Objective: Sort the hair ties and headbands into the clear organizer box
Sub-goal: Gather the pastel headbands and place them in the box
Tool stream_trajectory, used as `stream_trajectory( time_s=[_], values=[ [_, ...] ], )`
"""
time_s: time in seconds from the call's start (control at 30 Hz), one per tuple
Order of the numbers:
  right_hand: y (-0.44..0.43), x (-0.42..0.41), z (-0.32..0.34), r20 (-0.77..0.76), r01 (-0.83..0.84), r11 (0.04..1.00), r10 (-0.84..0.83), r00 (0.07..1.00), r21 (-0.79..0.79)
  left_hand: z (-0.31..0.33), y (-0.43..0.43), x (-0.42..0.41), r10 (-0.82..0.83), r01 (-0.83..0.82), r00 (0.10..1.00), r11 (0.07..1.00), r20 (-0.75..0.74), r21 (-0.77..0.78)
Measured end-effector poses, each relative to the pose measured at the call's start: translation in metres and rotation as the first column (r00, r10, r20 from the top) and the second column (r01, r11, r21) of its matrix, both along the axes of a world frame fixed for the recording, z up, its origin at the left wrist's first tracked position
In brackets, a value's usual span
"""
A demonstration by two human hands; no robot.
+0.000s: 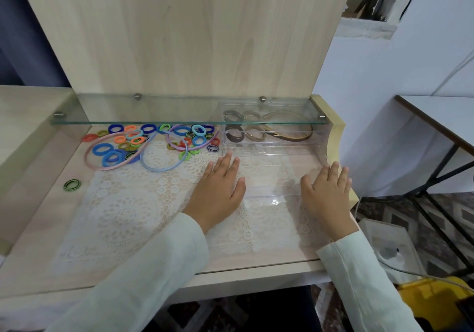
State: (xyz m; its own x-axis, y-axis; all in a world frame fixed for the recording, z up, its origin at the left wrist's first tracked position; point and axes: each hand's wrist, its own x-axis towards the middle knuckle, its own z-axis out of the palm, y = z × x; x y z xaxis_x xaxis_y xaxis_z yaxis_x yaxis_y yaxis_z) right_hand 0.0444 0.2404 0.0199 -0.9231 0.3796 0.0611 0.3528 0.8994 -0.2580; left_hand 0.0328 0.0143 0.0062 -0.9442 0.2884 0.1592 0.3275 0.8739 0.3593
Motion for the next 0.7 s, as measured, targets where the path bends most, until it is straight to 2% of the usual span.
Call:
stream_trajectory(
  time_s=[0.2, 0.3, 0.43, 0.6, 0.7],
  values=[
    [0.001, -0.003, 0.0, 0.016, 0.008, 1.0, -0.008, 1.0, 0.021, 0.0, -0.012, -0.002, -0.013, 0.013, 1.0, 1.0, 0.023, 0.014],
    [0.002, -0.006, 0.004, 0.053, 0.028, 0.999, -0.029, 0.998, 0.022, 0.002, -0.027, -0.006, 0.119, -0.121, 0.992, 0.992, 0.041, 0.048],
    [-0.006, -0.012, 0.007, 0.014, 0.013, 1.0, -0.013, 1.0, 0.021, 0.002, -0.056, -0.014, 0.313, -0.312, 0.948, 0.95, 0.053, -0.027],
    [-0.036, -0.015, 0.01, -0.081, -0.155, 0.988, 0.153, 0.985, -0.012, 0.009, -0.088, -0.01, 0.466, -0.465, 0.884, 0.885, 0.042, -0.023],
    [-0.057, -0.021, 0.008, -0.165, -0.281, 0.96, 0.277, 0.947, -0.004, 0.011, -0.104, -0.007, 0.484, -0.484, 0.875, 0.875, 0.031, -0.004]
  ],
)
